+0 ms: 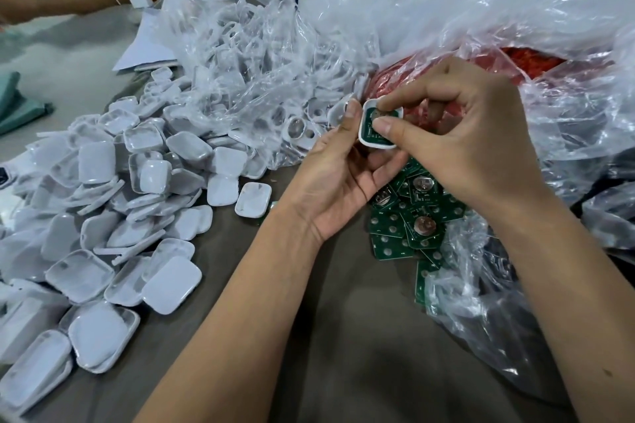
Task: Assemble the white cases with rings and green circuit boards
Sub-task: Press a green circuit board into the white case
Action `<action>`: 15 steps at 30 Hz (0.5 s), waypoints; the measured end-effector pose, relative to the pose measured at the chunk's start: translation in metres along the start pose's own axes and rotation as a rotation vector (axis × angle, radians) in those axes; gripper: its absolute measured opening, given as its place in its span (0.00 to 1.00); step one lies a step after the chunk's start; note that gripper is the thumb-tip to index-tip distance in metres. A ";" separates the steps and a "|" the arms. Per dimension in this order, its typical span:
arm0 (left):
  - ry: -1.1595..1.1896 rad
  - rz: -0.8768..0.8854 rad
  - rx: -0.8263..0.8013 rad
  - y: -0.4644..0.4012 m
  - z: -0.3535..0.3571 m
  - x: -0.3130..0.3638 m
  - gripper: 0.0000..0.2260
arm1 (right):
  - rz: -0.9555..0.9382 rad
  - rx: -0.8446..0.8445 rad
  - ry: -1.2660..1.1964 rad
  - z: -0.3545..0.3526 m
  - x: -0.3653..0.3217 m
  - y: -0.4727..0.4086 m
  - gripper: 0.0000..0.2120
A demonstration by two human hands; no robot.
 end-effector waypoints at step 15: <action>0.015 0.026 -0.030 0.001 0.002 0.002 0.15 | -0.011 -0.014 0.010 -0.001 0.001 -0.001 0.07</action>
Point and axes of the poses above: each hand's wrist, its own y-axis away from the middle knuckle, its own z-axis out of the palm, x = y × z, the point moved 10 cm from there along -y, towards the middle knuckle, and after that the axes turned 9 degrees about -z, right-handed, at the moved point
